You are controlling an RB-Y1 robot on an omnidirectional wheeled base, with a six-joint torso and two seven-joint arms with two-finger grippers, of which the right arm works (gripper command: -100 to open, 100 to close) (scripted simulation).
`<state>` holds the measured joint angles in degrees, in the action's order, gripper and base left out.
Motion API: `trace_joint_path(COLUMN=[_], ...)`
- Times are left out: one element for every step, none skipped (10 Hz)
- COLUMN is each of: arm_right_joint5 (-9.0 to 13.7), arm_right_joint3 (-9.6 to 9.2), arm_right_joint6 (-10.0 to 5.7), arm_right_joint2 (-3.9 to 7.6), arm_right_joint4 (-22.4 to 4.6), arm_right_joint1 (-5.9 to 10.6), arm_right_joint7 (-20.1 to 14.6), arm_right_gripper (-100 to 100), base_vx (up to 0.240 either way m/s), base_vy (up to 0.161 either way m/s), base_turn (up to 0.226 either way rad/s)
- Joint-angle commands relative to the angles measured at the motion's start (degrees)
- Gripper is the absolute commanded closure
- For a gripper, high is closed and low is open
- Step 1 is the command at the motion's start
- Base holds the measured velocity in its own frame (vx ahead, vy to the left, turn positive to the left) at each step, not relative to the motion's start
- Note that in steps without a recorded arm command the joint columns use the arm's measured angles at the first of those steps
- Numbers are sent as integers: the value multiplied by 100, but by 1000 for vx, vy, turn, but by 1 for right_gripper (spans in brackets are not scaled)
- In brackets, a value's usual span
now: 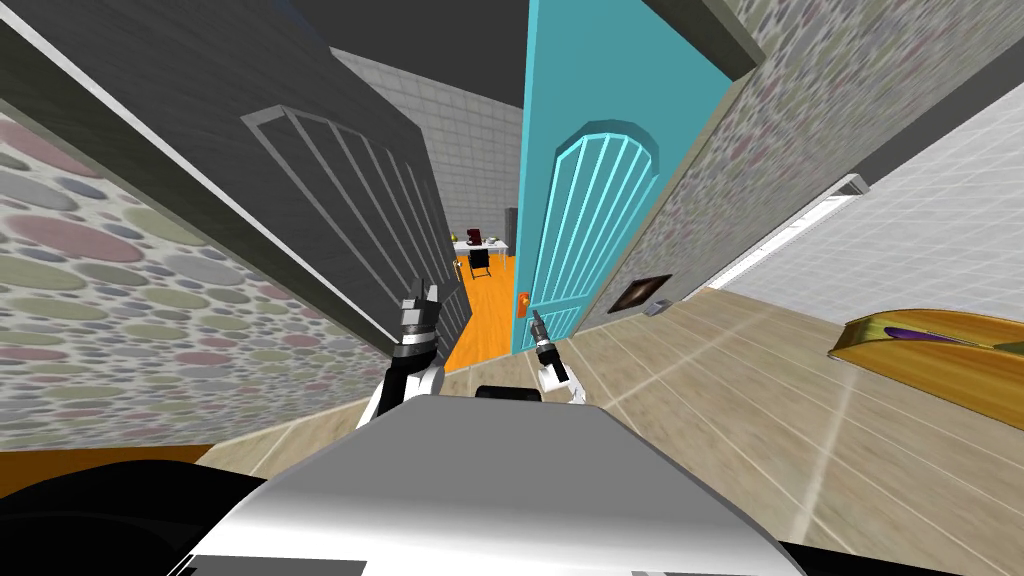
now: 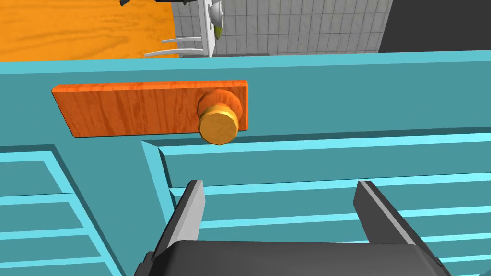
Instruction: Push the door open
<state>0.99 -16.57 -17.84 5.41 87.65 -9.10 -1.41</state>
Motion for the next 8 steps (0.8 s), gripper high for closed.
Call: trace_joint_path(arm_right_joint5=[-5, -10, -12, -15, -17, -19, -14, -12], arm_right_joint3=[-49, -91, -108, -138, -151, -173, -160, -128], arm_right_joint6=[104, 142, 157, 183, 194, 214, 212, 199], arm_right_joint2=[-3, -7, -9, -14, -16, -21, -1, -12], arm_right_joint4=[-170, -324, -385, -492, -538, -618, -545, -625], arm_right_joint1=[103, 170, 196, 242, 262, 297, 267, 321], arm_right_joint7=[-33, -57, -66, -82, -90, -102, -102, -100], arm_right_gripper=[-100, -100, -100, -100, -100, -100, -100, -100], base_vx=[58, 53, 25, 13, 19, 16, 6, 117], base_vy=[-137, -145, -128, -99, -75, -71, -34, 22], base_turn=[113, 86, 54, 60, 43, 42, 13, 31])
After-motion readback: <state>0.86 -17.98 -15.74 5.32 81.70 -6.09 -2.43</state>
